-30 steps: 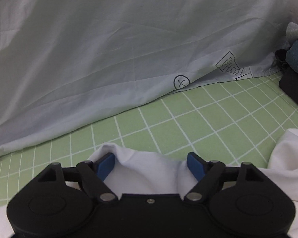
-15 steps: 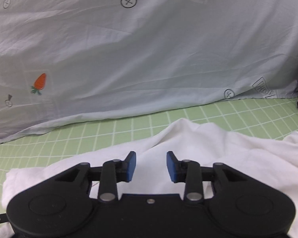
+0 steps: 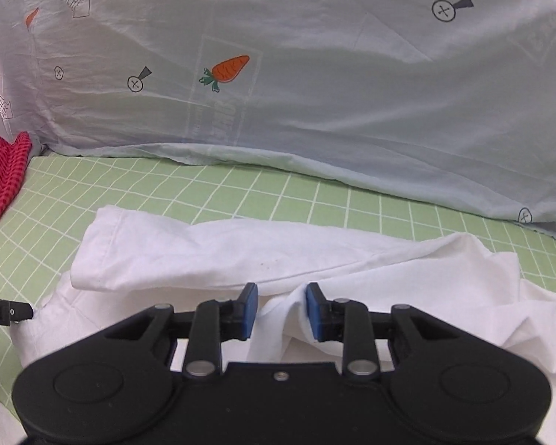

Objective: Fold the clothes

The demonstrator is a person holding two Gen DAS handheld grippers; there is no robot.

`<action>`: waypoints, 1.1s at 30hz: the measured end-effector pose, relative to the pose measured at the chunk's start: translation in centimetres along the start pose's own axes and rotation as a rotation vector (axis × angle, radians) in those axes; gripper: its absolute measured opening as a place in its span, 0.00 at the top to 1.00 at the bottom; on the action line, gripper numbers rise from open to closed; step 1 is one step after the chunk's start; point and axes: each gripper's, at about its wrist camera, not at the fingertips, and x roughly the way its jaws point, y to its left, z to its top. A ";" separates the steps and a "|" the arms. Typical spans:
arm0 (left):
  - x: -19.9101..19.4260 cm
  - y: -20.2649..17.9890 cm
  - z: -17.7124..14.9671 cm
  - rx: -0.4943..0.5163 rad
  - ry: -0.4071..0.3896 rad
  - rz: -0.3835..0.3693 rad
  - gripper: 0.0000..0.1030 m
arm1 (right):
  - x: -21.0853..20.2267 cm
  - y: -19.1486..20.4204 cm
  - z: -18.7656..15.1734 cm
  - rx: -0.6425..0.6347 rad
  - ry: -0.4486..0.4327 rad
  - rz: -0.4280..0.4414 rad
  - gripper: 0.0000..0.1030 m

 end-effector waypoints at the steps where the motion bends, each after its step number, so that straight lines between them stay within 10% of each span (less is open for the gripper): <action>1: 0.1 0.0 0.1 -0.004 0.001 0.003 0.09 | -0.4 0.2 0.1 0.003 -0.021 -0.003 0.72; 15: 0.7 0.1 0.5 0.000 -0.001 0.001 0.00 | 4.7 2.2 1.4 0.005 0.055 0.092 0.65; 23: 0.6 0.1 0.5 0.009 -0.007 -0.007 0.00 | 11.2 -0.5 9.1 -0.017 0.005 -0.088 0.02; 33: 0.1 0.6 0.5 -0.016 0.001 -0.040 0.00 | 2.6 -7.0 4.2 0.224 -0.085 -0.207 0.00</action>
